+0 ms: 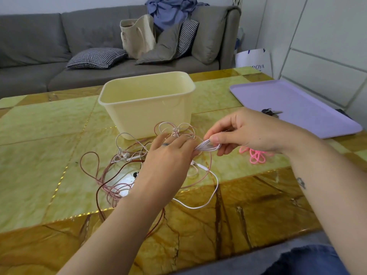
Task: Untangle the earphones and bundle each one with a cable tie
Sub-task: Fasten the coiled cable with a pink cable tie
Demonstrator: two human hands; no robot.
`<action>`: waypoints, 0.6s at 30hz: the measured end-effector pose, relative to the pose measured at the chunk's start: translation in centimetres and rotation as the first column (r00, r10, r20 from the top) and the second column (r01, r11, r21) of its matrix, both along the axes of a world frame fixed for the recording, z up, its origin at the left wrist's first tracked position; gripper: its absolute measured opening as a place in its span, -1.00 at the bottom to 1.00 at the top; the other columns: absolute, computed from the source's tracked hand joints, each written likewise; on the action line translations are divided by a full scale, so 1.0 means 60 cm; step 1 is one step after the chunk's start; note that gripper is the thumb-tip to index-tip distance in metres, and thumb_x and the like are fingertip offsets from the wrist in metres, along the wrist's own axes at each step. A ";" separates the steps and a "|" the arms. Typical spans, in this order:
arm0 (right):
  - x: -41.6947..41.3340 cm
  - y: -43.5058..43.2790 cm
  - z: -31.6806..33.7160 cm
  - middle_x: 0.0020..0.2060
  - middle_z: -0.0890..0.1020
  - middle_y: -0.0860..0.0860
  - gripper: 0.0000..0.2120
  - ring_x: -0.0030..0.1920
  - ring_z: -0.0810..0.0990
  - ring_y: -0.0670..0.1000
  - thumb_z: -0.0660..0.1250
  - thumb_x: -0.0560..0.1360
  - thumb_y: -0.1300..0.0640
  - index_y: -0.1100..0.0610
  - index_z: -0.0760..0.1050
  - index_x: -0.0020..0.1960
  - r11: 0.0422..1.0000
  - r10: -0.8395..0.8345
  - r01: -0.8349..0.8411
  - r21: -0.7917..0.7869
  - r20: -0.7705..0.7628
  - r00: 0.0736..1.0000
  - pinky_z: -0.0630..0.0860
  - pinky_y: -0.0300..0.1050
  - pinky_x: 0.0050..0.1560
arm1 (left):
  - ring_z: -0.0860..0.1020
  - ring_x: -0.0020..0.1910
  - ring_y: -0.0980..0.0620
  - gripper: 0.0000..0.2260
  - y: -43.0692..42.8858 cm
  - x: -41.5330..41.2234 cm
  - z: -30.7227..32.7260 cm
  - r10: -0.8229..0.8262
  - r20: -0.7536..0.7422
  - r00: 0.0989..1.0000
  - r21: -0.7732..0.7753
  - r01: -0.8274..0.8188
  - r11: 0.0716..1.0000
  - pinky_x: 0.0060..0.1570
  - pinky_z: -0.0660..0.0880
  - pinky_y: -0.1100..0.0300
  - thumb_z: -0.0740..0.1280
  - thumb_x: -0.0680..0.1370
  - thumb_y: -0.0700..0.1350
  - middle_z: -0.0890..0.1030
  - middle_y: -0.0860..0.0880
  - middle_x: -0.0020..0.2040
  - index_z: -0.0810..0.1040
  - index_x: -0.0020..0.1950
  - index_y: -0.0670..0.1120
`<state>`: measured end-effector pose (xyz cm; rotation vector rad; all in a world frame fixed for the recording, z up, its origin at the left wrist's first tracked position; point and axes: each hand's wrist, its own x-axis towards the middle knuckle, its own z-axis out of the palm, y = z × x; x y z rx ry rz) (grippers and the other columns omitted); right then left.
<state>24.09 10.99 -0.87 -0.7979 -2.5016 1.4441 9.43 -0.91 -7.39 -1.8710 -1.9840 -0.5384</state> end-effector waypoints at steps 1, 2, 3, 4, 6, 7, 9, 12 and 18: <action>0.003 0.002 -0.007 -0.40 0.66 -0.12 -0.89 -0.35 0.64 -0.19 0.33 0.52 0.18 0.05 0.62 -0.04 0.999 -0.025 0.025 -0.028 -0.032 0.999 0.48 -0.40 -0.37 | 0.54 -0.30 -0.07 -0.76 -0.001 0.006 0.004 0.007 0.094 0.996 -0.037 -0.003 0.999 -0.06 0.45 0.13 0.13 0.60 -0.06 0.52 0.11 -0.29 0.54 -0.14 -0.08; 0.009 0.009 -0.013 -0.33 0.68 -0.11 -0.89 -0.29 0.65 -0.16 0.33 0.52 0.12 0.00 0.63 -0.04 0.996 -0.072 0.068 -0.053 -0.067 0.995 0.52 -0.32 -0.29 | 0.50 -0.31 -0.04 -0.78 -0.002 0.009 0.007 0.027 0.208 0.978 -0.059 -0.015 0.998 -0.16 0.37 0.19 0.13 0.62 -0.08 0.46 0.16 -0.31 0.52 -0.13 -0.06; 0.016 0.022 -0.022 -0.26 0.69 -0.10 -0.89 -0.23 0.66 -0.11 0.32 0.52 0.06 -0.04 0.63 -0.04 0.988 -0.149 0.144 -0.058 -0.105 0.983 0.56 -0.24 -0.21 | 0.46 -0.32 0.03 -0.78 -0.001 0.009 0.009 0.063 0.326 0.943 -0.098 -0.032 0.995 -0.24 0.31 0.19 0.12 0.64 -0.09 0.43 0.18 -0.32 0.50 -0.12 -0.03; 0.026 0.038 -0.033 -0.19 0.69 -0.09 -0.88 -0.19 0.65 -0.08 0.31 0.52 0.03 -0.04 0.63 -0.03 0.968 -0.249 0.248 -0.022 -0.132 0.959 0.57 -0.19 -0.15 | 0.44 -0.34 0.12 -0.77 0.001 0.009 0.007 0.087 0.428 0.900 -0.126 -0.036 0.991 -0.31 0.29 0.22 0.10 0.65 -0.07 0.44 0.17 -0.33 0.48 -0.14 0.01; 0.050 0.069 -0.056 -0.13 0.66 -0.06 -0.85 -0.16 0.62 -0.04 0.31 0.54 0.04 0.04 0.63 0.01 0.877 -0.427 0.440 0.194 -0.104 0.898 0.51 -0.16 -0.10 | 0.44 -0.36 0.23 -0.74 -0.001 0.009 0.011 0.097 0.535 0.839 -0.120 -0.039 0.992 -0.39 0.30 0.36 0.08 0.64 -0.04 0.48 0.15 -0.33 0.42 -0.22 0.09; 0.064 0.082 -0.069 -0.10 0.65 -0.03 -0.85 -0.13 0.59 -0.03 0.31 0.54 0.06 0.08 0.62 0.01 0.822 -0.483 0.472 0.317 -0.048 0.874 0.45 -0.15 -0.09 | 0.45 -0.36 0.28 -0.72 0.000 0.012 0.014 0.086 0.572 0.816 -0.107 -0.029 0.994 -0.38 0.31 0.41 0.08 0.64 -0.04 0.49 0.15 -0.34 0.40 -0.25 0.10; 0.086 0.099 -0.093 -0.03 0.63 -0.02 -0.89 -0.10 0.52 -0.04 0.35 0.51 0.09 0.08 0.60 0.00 0.778 -0.522 0.441 0.447 0.068 0.850 0.35 -0.18 -0.09 | 0.44 -0.34 0.38 -0.70 0.001 0.017 0.018 0.055 0.628 0.776 -0.093 0.005 0.996 -0.35 0.32 0.48 0.08 0.64 -0.07 0.49 0.16 -0.35 0.40 -0.27 0.10; 0.104 0.103 -0.116 -0.05 0.58 -0.03 -0.84 -0.13 0.50 -0.03 0.43 0.42 0.05 0.04 0.55 -0.03 0.795 -0.481 0.338 0.504 0.183 0.857 0.36 -0.16 -0.16 | 0.43 -0.31 0.37 -0.70 0.002 0.028 0.015 0.030 0.666 0.746 -0.098 0.048 0.994 -0.30 0.32 0.50 0.08 0.65 -0.11 0.51 0.14 -0.33 0.40 -0.25 0.09; 0.115 0.104 -0.146 -0.24 0.61 -0.08 -0.85 -0.30 0.49 -0.19 0.49 0.34 0.15 0.04 0.51 -0.20 0.777 -0.426 0.317 0.544 0.084 0.901 0.40 -0.31 -0.31 | 0.43 -0.31 0.34 -0.70 0.003 0.033 0.011 0.028 0.677 0.736 -0.100 0.054 0.993 -0.28 0.33 0.46 0.08 0.65 -0.11 0.51 0.13 -0.33 0.41 -0.25 0.10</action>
